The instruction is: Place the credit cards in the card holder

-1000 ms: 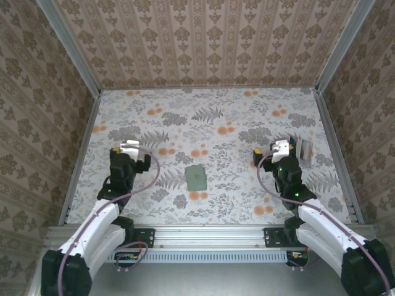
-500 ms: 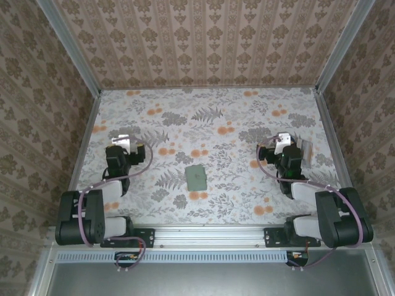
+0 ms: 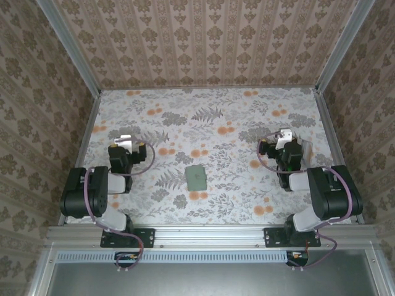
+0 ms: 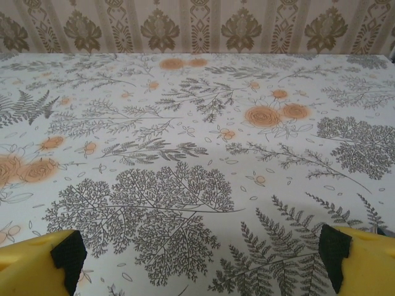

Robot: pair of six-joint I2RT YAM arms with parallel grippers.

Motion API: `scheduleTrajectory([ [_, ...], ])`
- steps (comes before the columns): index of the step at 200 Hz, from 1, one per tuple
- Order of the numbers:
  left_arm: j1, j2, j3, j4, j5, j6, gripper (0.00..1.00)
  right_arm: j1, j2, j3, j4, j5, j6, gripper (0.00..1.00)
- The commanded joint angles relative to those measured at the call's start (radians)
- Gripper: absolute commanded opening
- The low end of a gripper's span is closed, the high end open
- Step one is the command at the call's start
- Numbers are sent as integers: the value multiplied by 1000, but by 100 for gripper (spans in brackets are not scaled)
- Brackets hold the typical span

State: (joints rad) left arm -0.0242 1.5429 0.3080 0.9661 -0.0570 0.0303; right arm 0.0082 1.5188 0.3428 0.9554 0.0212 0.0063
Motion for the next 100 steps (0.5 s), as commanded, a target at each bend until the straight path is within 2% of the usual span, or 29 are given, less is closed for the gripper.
scheduleTrajectory([
  [1,-6,-4,50,-13,-6,25,100,-4,12,67,-103,-14,19,100],
  [38,-8,-6,93,-104,-38,9,100,-5,10,61,-95,-12,23,100],
  [100,-9,-6,91,-99,-41,11,100,-5,11,63,-95,-12,23,100],
])
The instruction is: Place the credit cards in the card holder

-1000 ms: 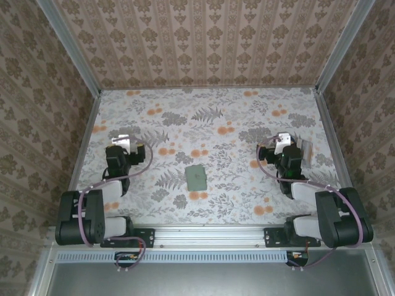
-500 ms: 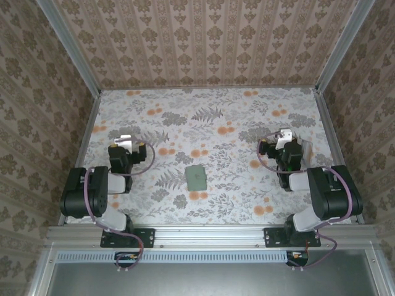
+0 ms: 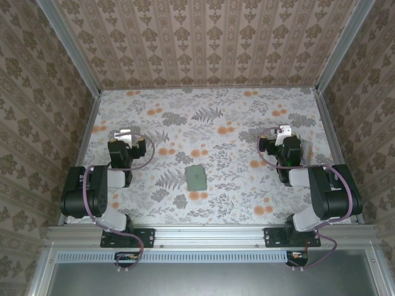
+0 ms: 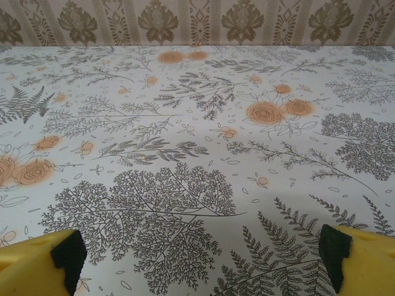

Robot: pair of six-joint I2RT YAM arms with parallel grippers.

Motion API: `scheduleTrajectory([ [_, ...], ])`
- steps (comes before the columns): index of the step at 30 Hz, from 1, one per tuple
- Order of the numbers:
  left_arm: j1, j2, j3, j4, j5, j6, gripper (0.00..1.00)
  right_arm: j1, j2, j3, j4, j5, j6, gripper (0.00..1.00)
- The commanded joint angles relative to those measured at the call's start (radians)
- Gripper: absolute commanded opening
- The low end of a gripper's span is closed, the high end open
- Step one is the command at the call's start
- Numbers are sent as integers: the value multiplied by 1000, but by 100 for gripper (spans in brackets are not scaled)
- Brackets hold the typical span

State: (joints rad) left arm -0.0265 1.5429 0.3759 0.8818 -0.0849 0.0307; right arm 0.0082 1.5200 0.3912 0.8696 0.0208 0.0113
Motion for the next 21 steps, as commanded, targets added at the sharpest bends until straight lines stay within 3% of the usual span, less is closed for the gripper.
scheduleTrajectory([
  [1,-7,-6,23,-15,-12,11,100,-5,9,14,-9,-12,18,100],
  [21,-7,-7,23,-16,-13,10,100,-5,9,18,-17,8,23,100],
])
